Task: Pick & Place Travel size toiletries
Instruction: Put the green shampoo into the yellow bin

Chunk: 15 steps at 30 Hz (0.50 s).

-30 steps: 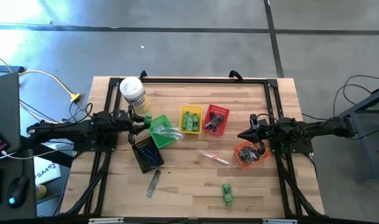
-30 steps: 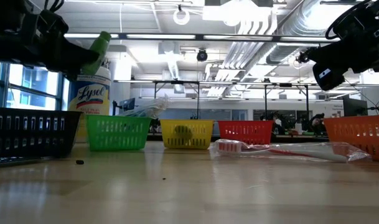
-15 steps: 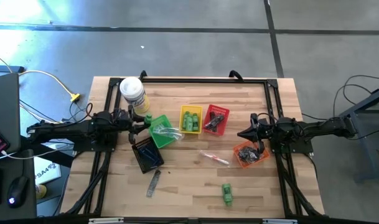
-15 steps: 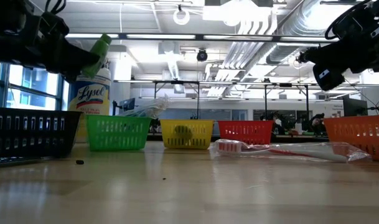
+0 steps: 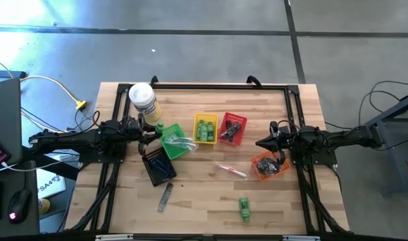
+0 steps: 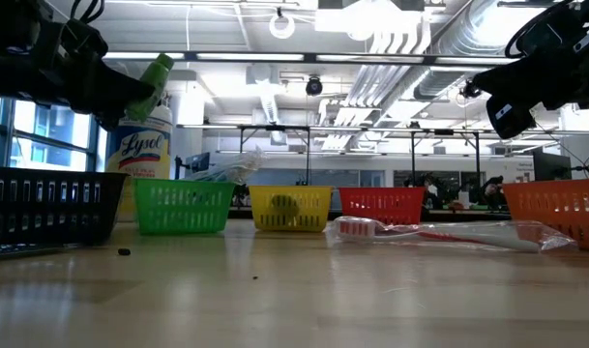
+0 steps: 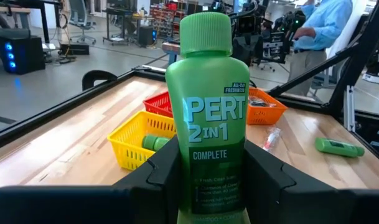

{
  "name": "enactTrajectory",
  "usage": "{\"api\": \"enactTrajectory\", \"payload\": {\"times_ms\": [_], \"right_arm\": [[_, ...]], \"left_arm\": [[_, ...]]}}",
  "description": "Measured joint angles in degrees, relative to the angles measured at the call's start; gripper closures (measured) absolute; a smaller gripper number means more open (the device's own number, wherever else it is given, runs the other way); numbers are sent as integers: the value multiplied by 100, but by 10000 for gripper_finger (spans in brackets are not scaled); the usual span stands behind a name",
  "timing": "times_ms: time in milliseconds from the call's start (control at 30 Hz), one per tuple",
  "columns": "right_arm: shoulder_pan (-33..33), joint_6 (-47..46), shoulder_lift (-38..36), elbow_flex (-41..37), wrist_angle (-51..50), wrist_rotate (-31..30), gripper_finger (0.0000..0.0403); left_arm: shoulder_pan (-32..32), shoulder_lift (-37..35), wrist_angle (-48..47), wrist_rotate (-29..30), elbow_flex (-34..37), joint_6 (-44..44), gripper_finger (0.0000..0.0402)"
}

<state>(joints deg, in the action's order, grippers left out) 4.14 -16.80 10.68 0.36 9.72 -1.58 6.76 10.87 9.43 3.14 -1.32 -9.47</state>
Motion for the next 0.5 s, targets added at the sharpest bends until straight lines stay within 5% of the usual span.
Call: {"api": "enactTrajectory", "payload": {"times_ms": [500], "right_arm": [[0, 33, 0, 0, -2, -1, 401]], "left_arm": [[1, 0, -17, 47, 0, 15, 282]]}}
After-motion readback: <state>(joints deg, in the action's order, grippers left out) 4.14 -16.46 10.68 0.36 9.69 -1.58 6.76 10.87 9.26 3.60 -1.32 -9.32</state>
